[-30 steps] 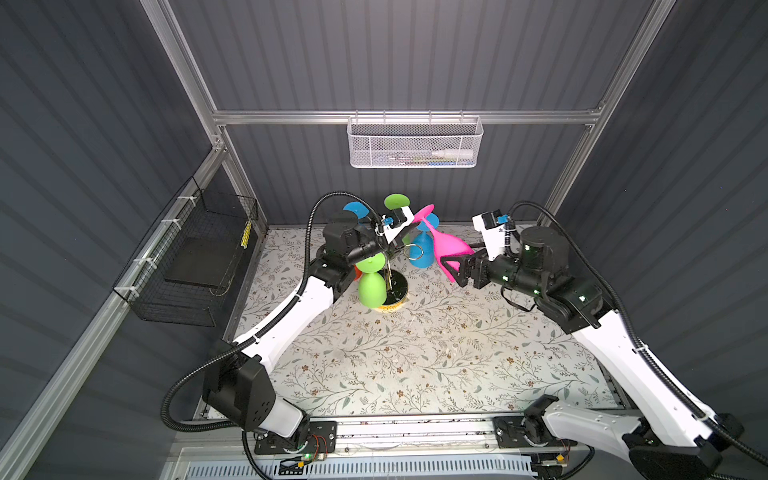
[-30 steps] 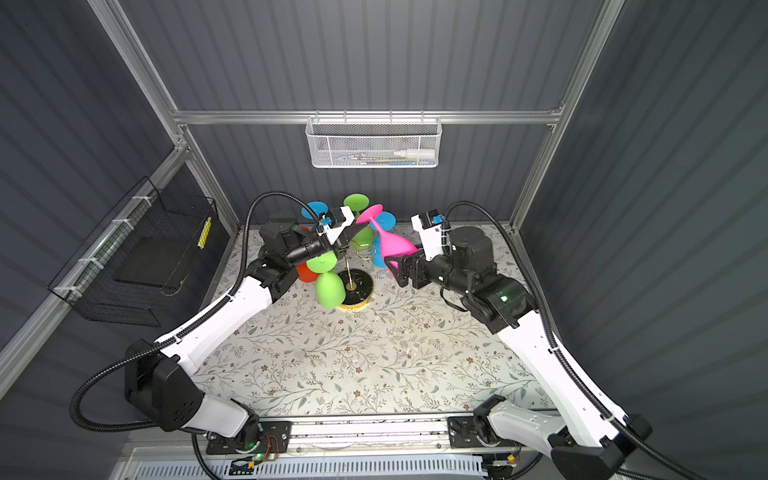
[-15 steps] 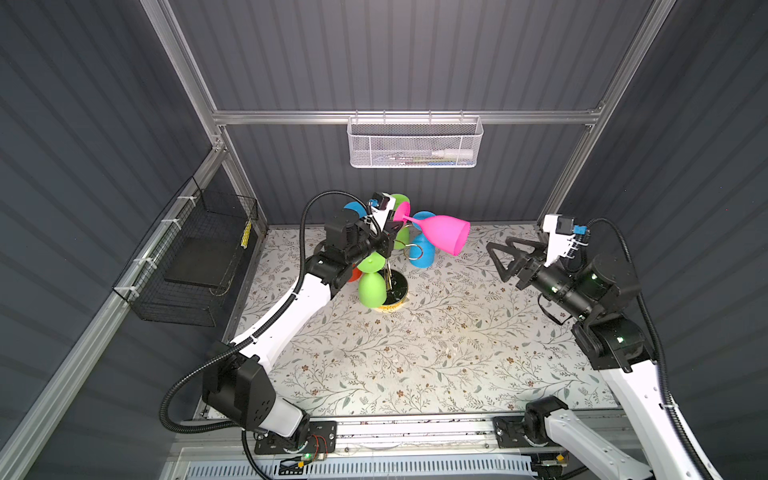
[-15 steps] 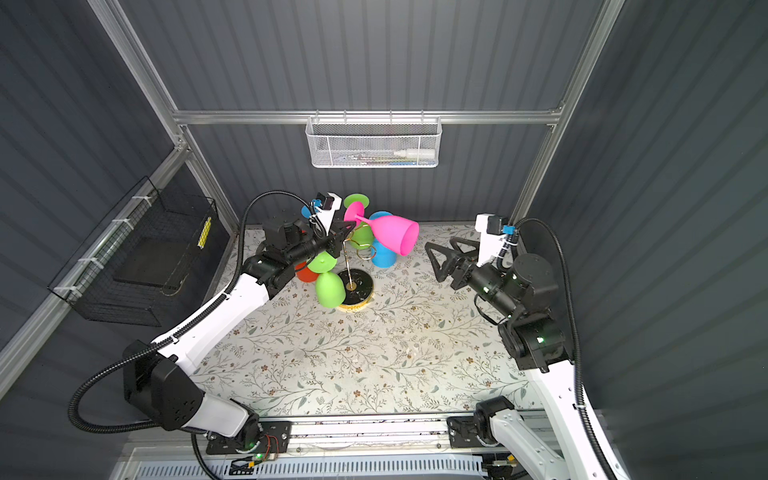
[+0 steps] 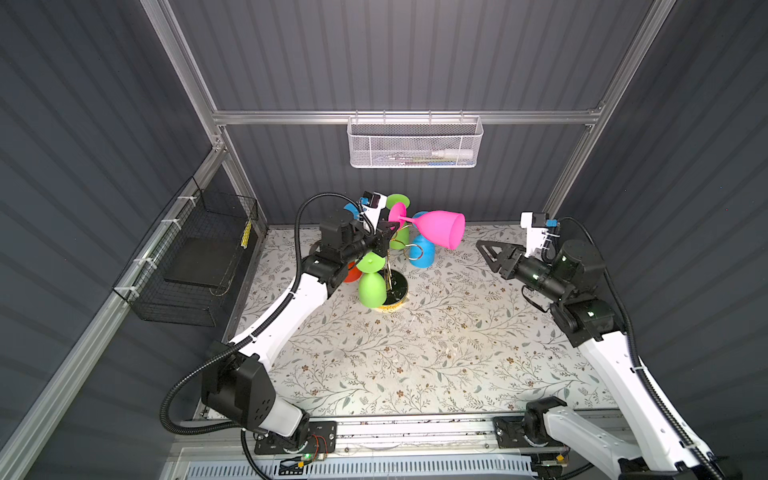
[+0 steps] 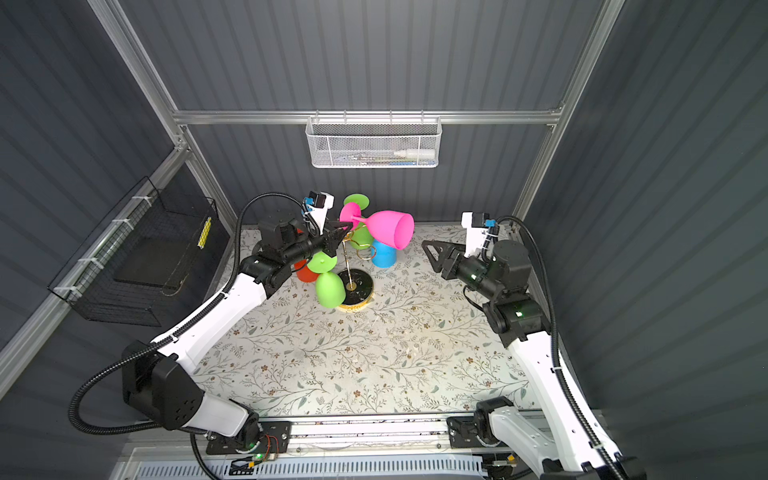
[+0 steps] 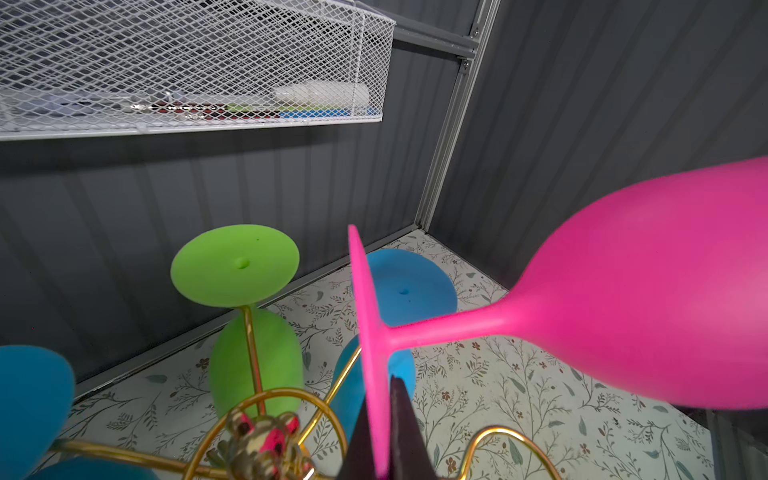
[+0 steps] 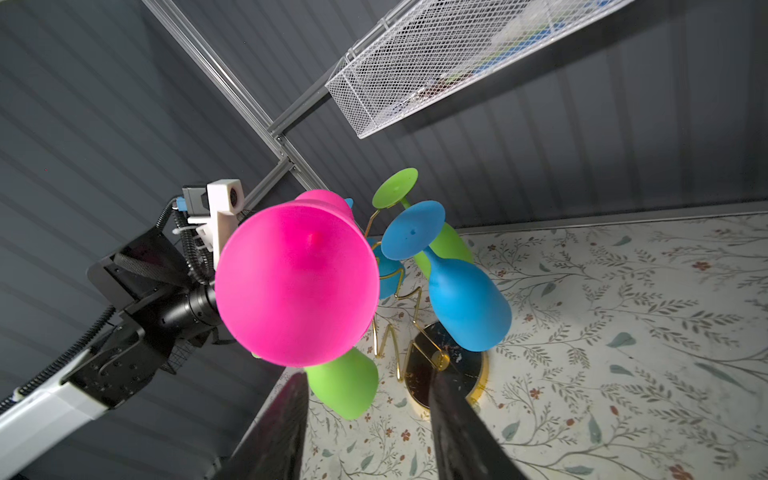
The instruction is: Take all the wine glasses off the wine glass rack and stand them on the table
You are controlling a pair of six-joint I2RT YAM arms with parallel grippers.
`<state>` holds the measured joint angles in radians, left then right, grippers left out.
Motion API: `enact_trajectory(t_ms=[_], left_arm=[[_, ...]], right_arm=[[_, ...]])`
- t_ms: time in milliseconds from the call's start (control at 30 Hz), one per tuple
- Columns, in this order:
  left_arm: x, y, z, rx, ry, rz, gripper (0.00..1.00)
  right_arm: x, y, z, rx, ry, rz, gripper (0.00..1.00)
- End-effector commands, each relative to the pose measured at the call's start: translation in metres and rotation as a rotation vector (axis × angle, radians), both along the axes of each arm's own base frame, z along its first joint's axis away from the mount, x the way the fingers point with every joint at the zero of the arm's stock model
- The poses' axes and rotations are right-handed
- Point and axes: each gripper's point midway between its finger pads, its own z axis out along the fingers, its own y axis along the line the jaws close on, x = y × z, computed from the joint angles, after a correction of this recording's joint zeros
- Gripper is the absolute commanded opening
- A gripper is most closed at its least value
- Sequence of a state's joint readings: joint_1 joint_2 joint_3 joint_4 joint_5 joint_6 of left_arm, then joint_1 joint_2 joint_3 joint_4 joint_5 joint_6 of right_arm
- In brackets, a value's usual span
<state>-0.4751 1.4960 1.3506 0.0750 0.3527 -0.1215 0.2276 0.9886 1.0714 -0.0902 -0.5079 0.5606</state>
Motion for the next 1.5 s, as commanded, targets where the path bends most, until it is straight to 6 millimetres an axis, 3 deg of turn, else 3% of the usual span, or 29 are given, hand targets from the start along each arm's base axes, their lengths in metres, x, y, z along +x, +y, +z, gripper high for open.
enact_trajectory(t_ms=[0,400,667,867,967,1233,1333,1467], left_arm=[[-0.011,0.000,0.023,-0.050,-0.041,-0.026,0.00],[-0.013,0.002,0.026,-0.067,-0.044,-0.027,0.00],[-0.011,0.000,0.024,-0.069,-0.039,-0.032,0.00],[-0.011,0.000,0.024,-0.070,-0.038,-0.030,0.00],[-0.010,0.000,0.026,-0.065,-0.050,-0.026,0.00],[-0.006,0.003,0.029,-0.057,-0.066,-0.001,0.00],[-0.003,0.011,0.032,-0.044,-0.084,0.048,0.17],[-0.002,0.025,0.036,-0.026,-0.102,0.123,0.62]], right_arm=[[-0.003,0.009,0.028,0.024,-0.072,0.045,0.47],[0.033,0.032,0.021,0.035,-0.041,0.087,0.34],[0.039,0.050,0.026,0.018,-0.054,0.117,0.29],[0.044,0.056,0.025,0.028,-0.044,0.127,0.13],[0.045,0.058,0.025,0.035,-0.042,0.131,0.00],[0.043,0.056,0.032,0.045,-0.048,0.122,0.00],[0.039,0.048,0.041,0.029,-0.078,0.084,0.00],[0.030,0.033,0.055,-0.010,-0.124,0.024,0.00]])
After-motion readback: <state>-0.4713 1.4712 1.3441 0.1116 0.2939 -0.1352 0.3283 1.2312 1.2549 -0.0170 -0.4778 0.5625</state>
